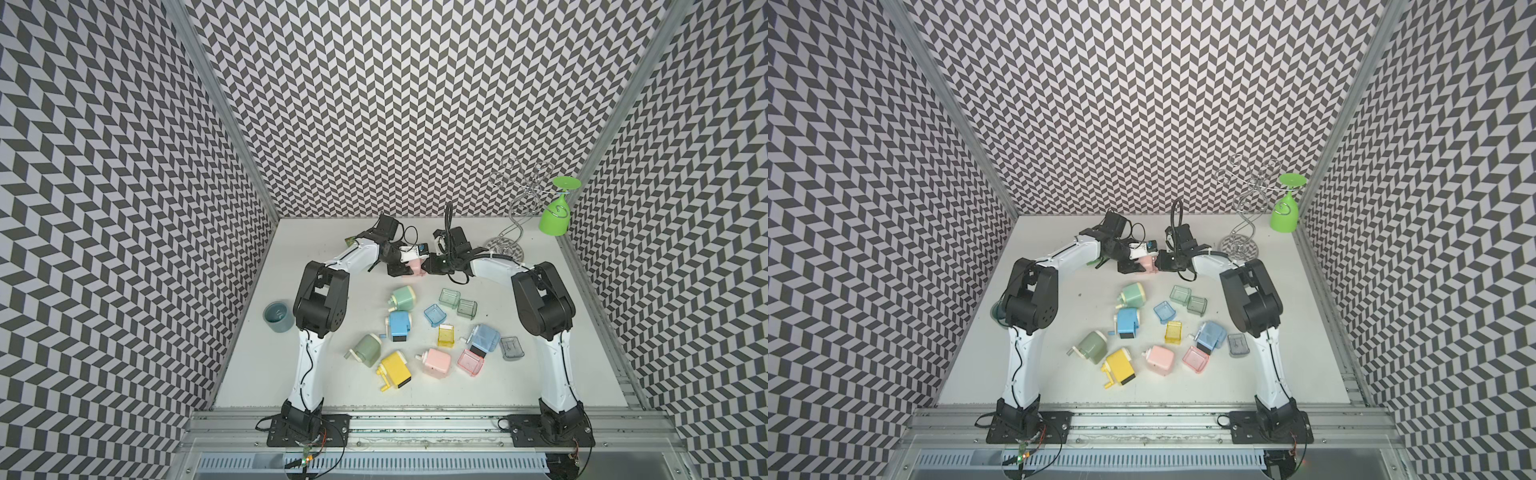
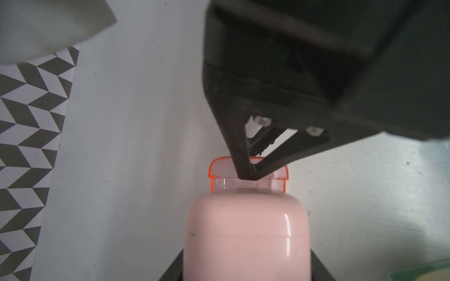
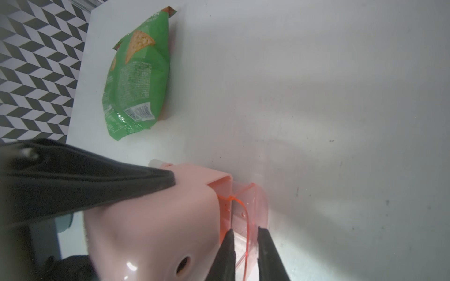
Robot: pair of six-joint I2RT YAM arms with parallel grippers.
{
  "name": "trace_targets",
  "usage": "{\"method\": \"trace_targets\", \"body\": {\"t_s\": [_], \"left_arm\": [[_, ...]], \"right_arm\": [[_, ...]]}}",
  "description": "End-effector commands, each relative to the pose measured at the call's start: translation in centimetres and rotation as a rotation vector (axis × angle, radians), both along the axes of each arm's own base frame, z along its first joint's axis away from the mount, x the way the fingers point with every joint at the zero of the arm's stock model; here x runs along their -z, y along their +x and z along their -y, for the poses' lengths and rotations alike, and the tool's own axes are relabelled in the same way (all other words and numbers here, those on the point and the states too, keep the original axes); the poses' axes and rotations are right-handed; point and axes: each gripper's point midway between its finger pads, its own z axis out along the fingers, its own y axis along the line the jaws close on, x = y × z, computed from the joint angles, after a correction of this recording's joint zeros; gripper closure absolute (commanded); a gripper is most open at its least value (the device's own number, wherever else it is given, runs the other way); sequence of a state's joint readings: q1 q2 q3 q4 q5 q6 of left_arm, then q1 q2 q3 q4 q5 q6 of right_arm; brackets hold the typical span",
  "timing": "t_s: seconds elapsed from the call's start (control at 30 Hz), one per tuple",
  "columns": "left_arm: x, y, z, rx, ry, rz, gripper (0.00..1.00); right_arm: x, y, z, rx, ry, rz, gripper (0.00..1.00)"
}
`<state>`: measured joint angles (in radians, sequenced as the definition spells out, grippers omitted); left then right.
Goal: Put the tray back into the pencil sharpener
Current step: Close the container of the pencil sharpener.
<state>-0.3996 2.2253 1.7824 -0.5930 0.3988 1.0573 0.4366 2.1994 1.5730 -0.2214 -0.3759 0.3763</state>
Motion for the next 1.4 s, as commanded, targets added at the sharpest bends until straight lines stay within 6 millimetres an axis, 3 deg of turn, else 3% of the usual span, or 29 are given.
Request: {"method": "trace_targets", "body": {"t_s": [0.0,0.2,0.33,0.6,0.87,1.13,1.27,1.37], "left_arm": [[2.1,-0.4,-0.2,-0.008,0.032,-0.038,0.8],[2.5,-0.4,-0.7,-0.016,0.033,-0.051,0.81],[2.4,-0.6,-0.6,-0.01,0.027,-0.054,0.81],[1.7,-0.5,-0.2,-0.017,-0.015,-0.055,0.82],[1.8,-0.6,0.0,-0.014,-0.029,-0.061,0.82],[2.0,-0.6,0.2,-0.02,-0.042,-0.073,0.82],[2.0,-0.5,0.2,-0.026,-0.04,-0.073,0.82],[1.9,-0.4,0.0,-0.035,-0.039,-0.071,0.83]], "right_arm": [[-3.9,0.7,0.3,0.004,0.084,0.064,0.73],[-6.3,1.3,3.6,0.091,0.095,0.123,0.66],[-3.7,1.2,4.8,0.134,0.015,0.069,0.73],[-1.3,1.1,2.4,0.095,0.007,0.031,0.78],[-0.7,1.0,-0.8,0.003,0.042,0.022,0.78],[-0.3,0.1,-2.5,-0.063,0.096,-0.004,0.78],[-1.4,0.5,-1.9,-0.043,0.086,0.012,0.79],[-4.5,1.5,-0.6,0.011,0.105,0.073,0.78]]}}
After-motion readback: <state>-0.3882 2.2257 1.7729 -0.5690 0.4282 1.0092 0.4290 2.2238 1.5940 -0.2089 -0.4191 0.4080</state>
